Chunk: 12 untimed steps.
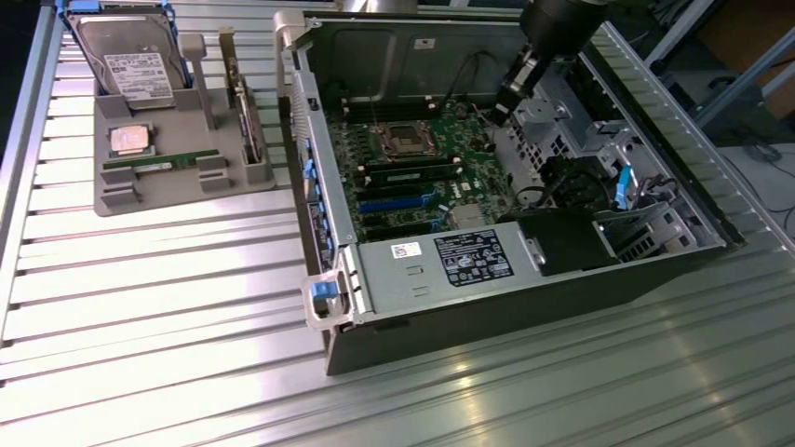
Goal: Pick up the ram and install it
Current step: 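Press down the ram until it locks into place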
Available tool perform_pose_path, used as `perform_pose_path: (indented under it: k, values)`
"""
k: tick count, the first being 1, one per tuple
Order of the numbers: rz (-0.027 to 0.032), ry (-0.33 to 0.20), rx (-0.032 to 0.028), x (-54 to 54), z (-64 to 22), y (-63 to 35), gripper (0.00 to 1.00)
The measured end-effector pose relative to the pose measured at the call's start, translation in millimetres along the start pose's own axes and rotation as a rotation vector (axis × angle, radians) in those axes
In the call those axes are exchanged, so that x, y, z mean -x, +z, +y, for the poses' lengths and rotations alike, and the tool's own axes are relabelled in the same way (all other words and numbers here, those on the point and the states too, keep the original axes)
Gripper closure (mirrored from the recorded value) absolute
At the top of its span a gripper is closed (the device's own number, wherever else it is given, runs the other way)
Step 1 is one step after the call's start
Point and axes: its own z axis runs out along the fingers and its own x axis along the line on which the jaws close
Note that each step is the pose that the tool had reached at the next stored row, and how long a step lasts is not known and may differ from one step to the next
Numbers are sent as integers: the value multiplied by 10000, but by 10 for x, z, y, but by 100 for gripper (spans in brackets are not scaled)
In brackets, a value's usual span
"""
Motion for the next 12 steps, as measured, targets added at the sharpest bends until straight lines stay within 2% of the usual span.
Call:
perform_pose_path:
  k: [6,12]
  values:
    - [-72,1378,52,0,0,0,90]
    - [-121,2332,87,0,0,0,90]
